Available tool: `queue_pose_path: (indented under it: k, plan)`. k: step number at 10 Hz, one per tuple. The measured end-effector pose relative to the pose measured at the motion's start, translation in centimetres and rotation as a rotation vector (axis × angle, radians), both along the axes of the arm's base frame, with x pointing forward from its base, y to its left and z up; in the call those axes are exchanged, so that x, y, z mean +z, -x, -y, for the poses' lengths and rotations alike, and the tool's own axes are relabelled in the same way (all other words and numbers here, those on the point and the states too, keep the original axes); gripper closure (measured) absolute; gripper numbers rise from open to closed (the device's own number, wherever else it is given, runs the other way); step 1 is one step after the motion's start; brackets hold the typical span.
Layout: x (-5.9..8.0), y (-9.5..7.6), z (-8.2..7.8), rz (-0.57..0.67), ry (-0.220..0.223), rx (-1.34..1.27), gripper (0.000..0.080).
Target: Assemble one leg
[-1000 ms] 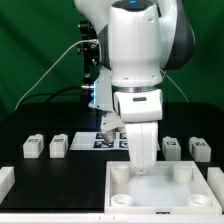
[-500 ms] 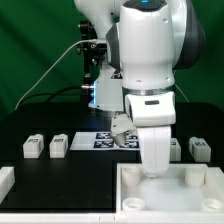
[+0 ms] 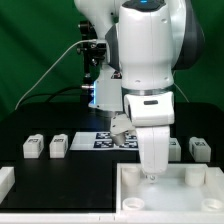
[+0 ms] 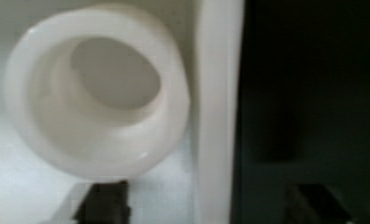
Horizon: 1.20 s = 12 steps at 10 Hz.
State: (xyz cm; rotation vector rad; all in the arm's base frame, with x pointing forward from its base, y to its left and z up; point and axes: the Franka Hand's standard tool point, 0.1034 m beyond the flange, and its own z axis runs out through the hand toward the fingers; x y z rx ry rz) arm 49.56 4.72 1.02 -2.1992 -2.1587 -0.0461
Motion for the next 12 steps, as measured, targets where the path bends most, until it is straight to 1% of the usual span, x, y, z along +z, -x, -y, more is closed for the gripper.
queue_pose_path:
  k: [1, 2, 3, 10, 11, 12]
  plan:
    - [0.0, 0.0, 0.0, 0.0, 0.0, 0.0, 0.02]
    - [0.0, 0.0, 0.0, 0.0, 0.0, -0.001, 0.02]
    - [0.0, 0.0, 0.1, 0.0, 0.0, -0.001, 0.0161]
    - [0.0, 0.0, 0.2, 0.0, 0.0, -0.003, 0.015]
    - [0.5, -0.1, 0.3, -0.007, 0.004, -0.036, 0.015]
    - [2.1, -0.3, 0.4, -0.005, 0.014, -0.104, 0.015]
